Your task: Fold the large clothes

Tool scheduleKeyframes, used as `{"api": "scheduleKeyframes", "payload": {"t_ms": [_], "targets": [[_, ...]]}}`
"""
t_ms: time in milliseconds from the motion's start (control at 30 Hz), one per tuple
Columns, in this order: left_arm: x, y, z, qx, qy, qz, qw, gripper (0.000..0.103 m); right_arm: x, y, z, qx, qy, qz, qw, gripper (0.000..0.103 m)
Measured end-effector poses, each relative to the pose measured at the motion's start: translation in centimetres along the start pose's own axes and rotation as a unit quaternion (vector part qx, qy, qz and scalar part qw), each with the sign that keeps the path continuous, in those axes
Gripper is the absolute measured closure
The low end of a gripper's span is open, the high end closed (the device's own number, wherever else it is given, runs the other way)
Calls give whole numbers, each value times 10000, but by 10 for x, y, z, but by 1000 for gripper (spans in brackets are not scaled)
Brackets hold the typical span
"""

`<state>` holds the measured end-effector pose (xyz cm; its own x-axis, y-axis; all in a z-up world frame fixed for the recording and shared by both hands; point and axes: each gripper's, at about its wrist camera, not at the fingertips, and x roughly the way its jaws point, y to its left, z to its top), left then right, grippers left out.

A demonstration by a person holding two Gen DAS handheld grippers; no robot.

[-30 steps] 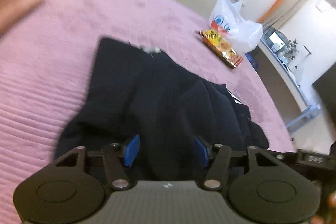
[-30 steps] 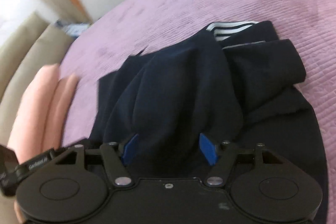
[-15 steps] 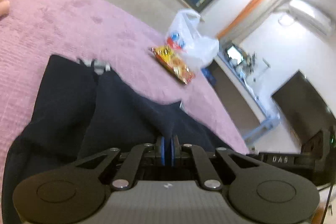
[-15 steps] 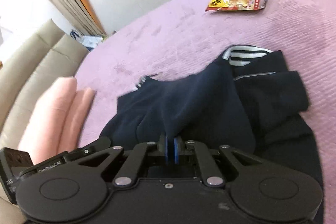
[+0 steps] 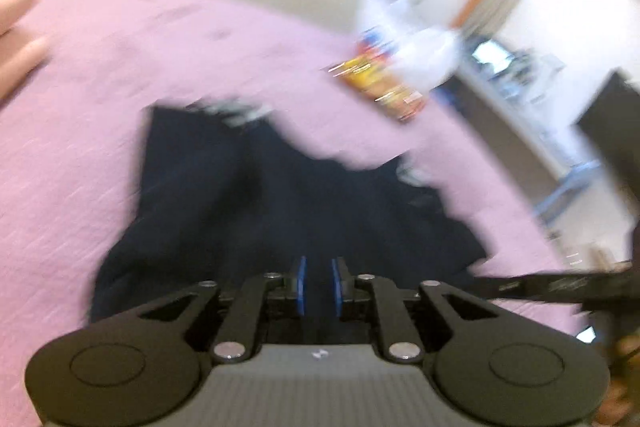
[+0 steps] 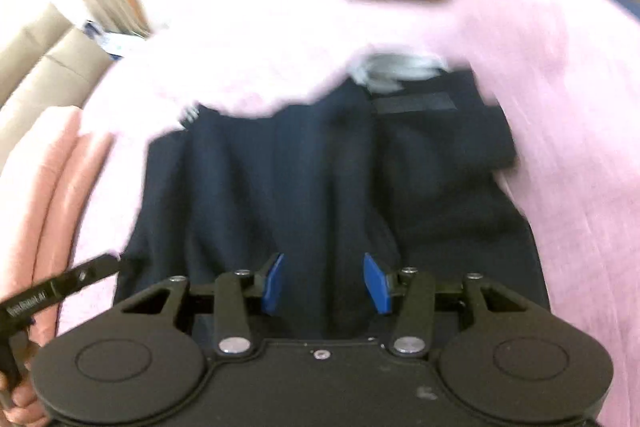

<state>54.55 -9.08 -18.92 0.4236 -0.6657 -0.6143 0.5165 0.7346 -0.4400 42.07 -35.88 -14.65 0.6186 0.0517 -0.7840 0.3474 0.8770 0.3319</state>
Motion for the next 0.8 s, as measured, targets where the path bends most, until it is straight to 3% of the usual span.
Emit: {"api": "scheduleKeyframes", "payload": {"t_ms": [100, 200, 267, 300, 367, 433, 533, 633, 700, 800], "targets": [[43, -9, 2, 51, 420, -253, 9988, 83, 24, 15, 0, -276, 53, -108, 9995, 52], [86, 5, -12, -15, 1041, 292, 9941, 91, 52, 4, -14, -18, 682, 27, 9977, 52], [88, 24, -25, -134, 1107, 573, 9921, 91, 62, -3, -24, 153, 891, 21, 9959, 52], [86, 34, -31, -238, 1130, 544, 9918, 91, 67, -6, -31, 139, 934, 17, 9955, 52], [77, 60, -37, -757, 1092, 174, 9910, 93, 74, -10, -38, 83, 908, 54, 9958, 52], [68, 74, -39, -1095, 1063, 165, 9881, 100, 76, -8, -39, -27, 868, 46, 9962, 52], [46, 76, -37, -1167, 915, 20, 9889, 99, 64, -6, -35, -82, 913, 129, 9957, 50], [6, 68, -36, -918, 764, -109, 9928, 91, 35, -17, -32, 61, 591, 453, 9972, 49], [-23, 58, -38, -699, 750, 14, 9947, 90, 2, -24, -37, 11, 393, 427, 9983, 44], [-59, 52, -49, -368, 864, 619, 9937, 85, -32, -41, -54, 41, 390, 171, 9991, 42]]}}
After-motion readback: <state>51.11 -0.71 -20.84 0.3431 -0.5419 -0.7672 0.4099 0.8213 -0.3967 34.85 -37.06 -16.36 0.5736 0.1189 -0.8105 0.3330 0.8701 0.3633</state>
